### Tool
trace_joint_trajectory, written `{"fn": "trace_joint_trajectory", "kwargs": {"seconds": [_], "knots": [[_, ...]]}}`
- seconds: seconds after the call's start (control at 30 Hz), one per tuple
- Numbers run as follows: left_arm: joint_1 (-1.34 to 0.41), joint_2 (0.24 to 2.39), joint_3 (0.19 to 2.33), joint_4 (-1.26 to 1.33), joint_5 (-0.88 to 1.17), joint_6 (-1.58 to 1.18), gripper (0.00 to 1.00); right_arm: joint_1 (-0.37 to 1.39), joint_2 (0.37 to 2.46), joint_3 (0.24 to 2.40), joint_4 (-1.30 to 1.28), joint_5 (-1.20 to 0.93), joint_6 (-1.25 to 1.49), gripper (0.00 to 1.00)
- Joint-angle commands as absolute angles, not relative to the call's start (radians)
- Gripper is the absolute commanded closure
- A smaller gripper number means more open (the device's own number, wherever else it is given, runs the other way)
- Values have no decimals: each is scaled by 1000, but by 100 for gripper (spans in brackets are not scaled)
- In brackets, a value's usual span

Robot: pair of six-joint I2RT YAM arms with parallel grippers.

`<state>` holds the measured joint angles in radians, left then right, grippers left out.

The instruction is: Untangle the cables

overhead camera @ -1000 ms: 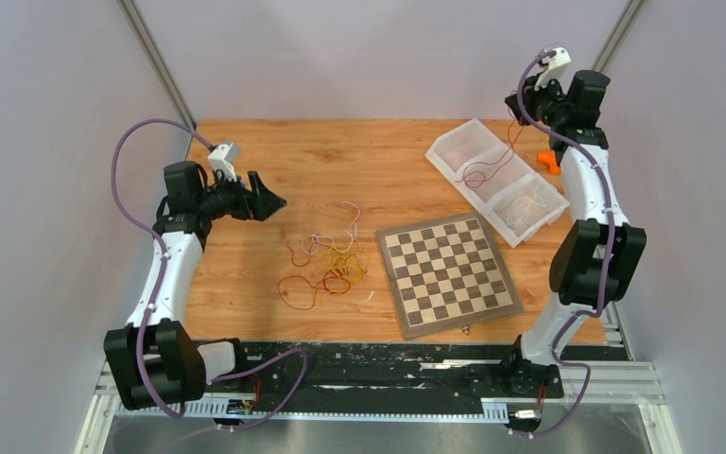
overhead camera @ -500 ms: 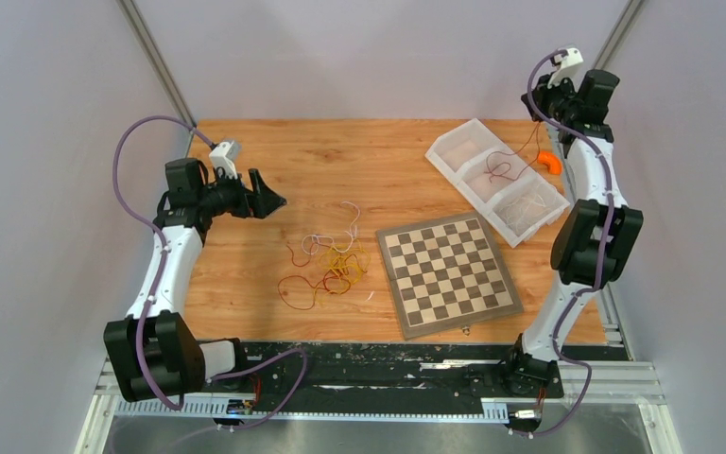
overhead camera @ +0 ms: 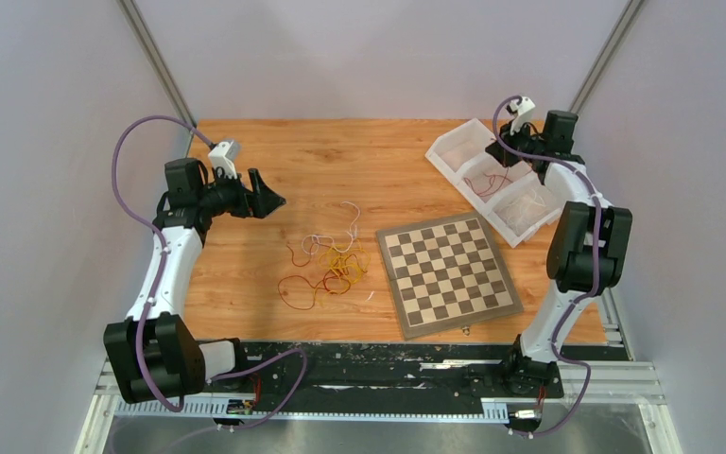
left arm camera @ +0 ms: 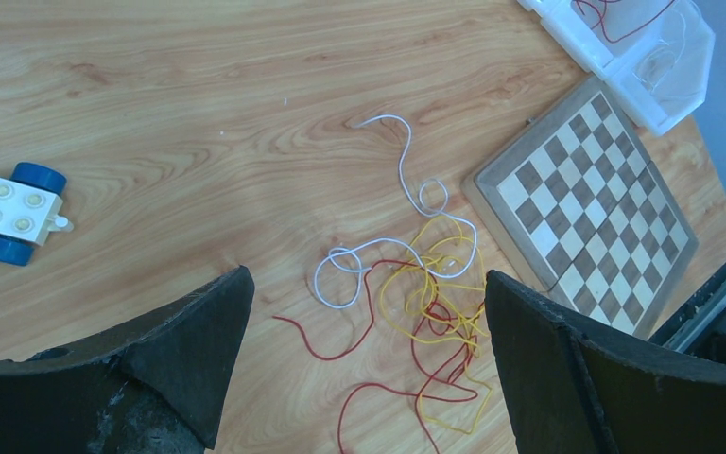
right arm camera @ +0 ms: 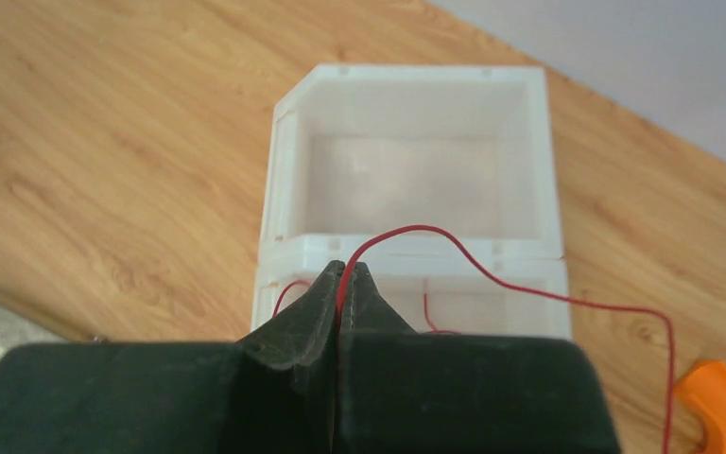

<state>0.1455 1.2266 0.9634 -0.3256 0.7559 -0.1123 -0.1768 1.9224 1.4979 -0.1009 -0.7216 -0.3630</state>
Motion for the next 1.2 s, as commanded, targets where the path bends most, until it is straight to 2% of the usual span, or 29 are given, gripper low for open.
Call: {"fn": "trace_joint_trajectory", "kwargs": {"seconds": [0.0,0.4,0.43,0.53,0.57,0.9,1.0,1.17], "knots": [[143,1197,968,-318,754,-84,0,-182,1846,1437,-166,-796,-508,100],[144,1209,979,-332,761,-75,0,-178,1939,1551,-483,-852,-661,99],[143,1210,979,-333,762,-75,0,-176,1938,1559,-493,-850,-660,93],[143,1212,982,-333,762,-76,0,-176,1946,1601,-518,-828,-640,66],[143,1215,985,-333,762,-77,0,-176,1946,1617,-532,-818,-634,62],[143,1225,994,-340,765,-70,0,-216,1910,1729,-627,-708,-605,43],[142,1233,995,-345,769,-64,0,-206,1906,1748,-700,-710,-619,33],[142,1237,1002,-360,777,-45,0,-121,1824,1626,-767,-646,-693,33]]}}
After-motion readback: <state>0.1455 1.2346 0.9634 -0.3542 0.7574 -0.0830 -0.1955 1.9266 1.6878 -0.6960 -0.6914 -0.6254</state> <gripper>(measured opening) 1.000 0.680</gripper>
